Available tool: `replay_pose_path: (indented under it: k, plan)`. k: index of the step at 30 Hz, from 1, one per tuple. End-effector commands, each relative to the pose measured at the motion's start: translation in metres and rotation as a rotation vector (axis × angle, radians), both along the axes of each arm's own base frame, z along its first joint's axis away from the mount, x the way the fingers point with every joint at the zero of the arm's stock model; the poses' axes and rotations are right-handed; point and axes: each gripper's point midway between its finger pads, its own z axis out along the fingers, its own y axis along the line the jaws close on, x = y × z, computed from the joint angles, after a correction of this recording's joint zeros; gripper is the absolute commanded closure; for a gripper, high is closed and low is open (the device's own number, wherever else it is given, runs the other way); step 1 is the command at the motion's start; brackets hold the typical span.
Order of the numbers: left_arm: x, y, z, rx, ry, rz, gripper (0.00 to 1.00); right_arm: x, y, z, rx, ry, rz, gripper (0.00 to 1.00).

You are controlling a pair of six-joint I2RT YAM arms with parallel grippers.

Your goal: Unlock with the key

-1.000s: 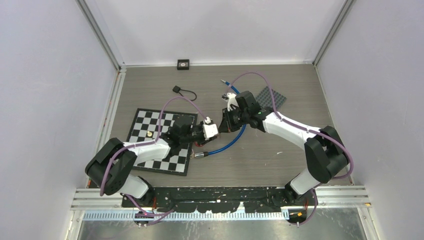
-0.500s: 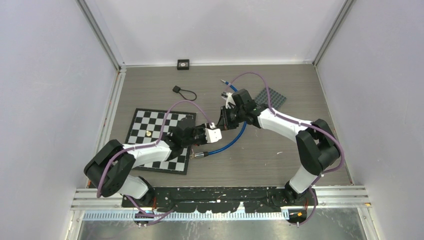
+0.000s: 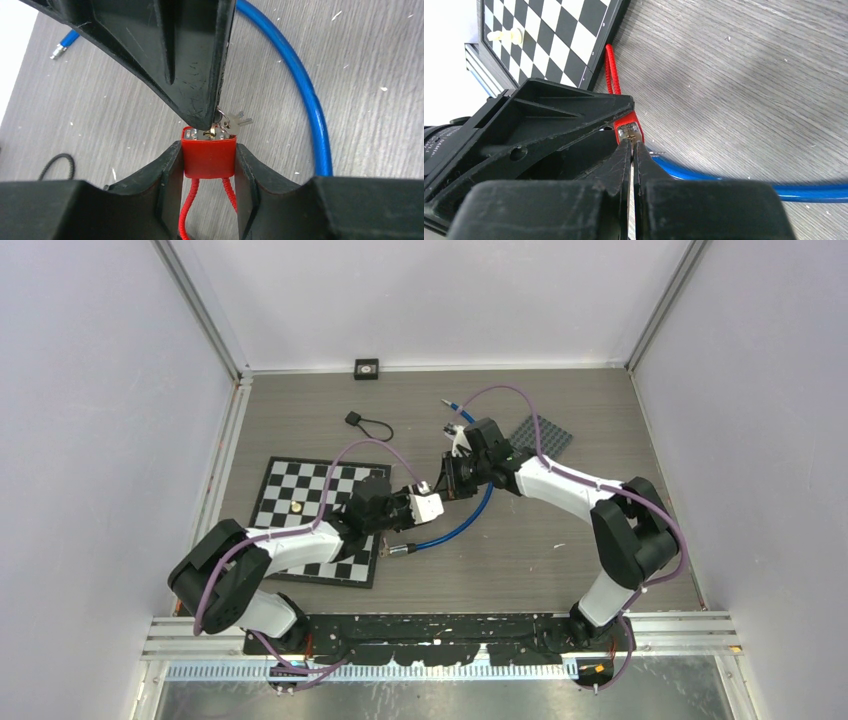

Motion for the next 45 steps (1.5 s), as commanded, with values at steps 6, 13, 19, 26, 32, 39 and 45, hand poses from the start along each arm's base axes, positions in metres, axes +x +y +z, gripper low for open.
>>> replay_pose_path:
  k: [6,13,19,26,32,39,45]
  plan:
    - [-0.003,-0.047,0.107,-0.323,-0.204,-0.175,1.0,-0.017,0.001,0.043,0.016,-0.198,0.157,0.74]
    - [0.001,-0.042,0.102,-0.267,-0.251,-0.168,1.0,-0.019,-0.021,0.069,0.02,-0.251,0.191,0.58]
    - [0.003,-0.04,0.108,-0.264,-0.28,-0.16,1.0,-0.019,-0.035,0.068,-0.042,-0.317,0.219,0.58]
    - [0.0,-0.039,0.108,-0.276,-0.255,-0.163,1.0,-0.026,-0.03,0.059,-0.013,-0.292,0.275,0.58]
    - [-0.001,-0.039,0.105,-0.264,-0.253,-0.166,1.0,-0.021,-0.039,0.061,-0.029,-0.321,0.258,0.74]
    - [-0.004,-0.038,0.102,-0.25,-0.246,-0.178,1.0,-0.011,-0.056,0.072,-0.093,-0.386,0.233,0.76]
    - [-0.007,-0.037,0.102,-0.227,-0.252,-0.198,1.0,-0.014,-0.061,0.088,-0.1,-0.404,0.233,0.62]
